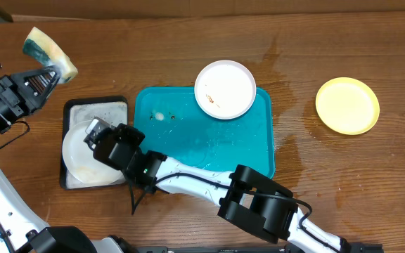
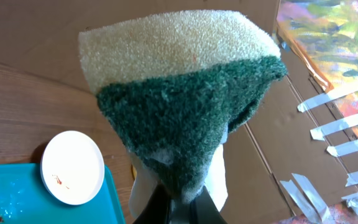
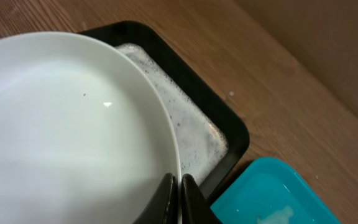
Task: Clean dirty plates on tray and stack at the side
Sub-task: 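Tilt the white plate over the black tray with the right gripper to drain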
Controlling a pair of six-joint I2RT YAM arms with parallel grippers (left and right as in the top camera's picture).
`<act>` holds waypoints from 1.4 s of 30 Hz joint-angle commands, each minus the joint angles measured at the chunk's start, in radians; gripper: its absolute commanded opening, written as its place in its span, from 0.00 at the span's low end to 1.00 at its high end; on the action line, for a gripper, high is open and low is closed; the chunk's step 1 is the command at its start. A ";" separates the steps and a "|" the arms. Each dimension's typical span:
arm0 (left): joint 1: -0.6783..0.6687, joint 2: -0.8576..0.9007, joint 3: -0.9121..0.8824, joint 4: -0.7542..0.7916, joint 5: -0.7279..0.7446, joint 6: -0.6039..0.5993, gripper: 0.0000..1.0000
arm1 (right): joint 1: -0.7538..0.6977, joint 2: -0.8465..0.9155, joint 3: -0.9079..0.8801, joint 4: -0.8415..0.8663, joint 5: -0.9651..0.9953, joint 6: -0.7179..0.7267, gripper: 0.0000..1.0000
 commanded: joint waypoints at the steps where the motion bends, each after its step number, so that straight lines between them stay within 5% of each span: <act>1: 0.001 -0.015 0.014 0.000 0.012 0.027 0.04 | -0.039 -0.014 0.072 -0.008 -0.035 0.034 0.04; 11: 0.001 -0.015 0.014 0.000 0.012 0.027 0.04 | -0.091 -0.014 0.162 0.044 -0.024 0.018 0.04; 29: 0.001 -0.015 0.014 0.001 0.011 0.027 0.04 | -0.060 -0.014 0.164 0.419 0.243 -0.528 0.04; 42: 0.001 -0.015 0.014 0.001 0.011 0.027 0.04 | -0.013 -0.014 0.164 0.526 0.339 -0.682 0.04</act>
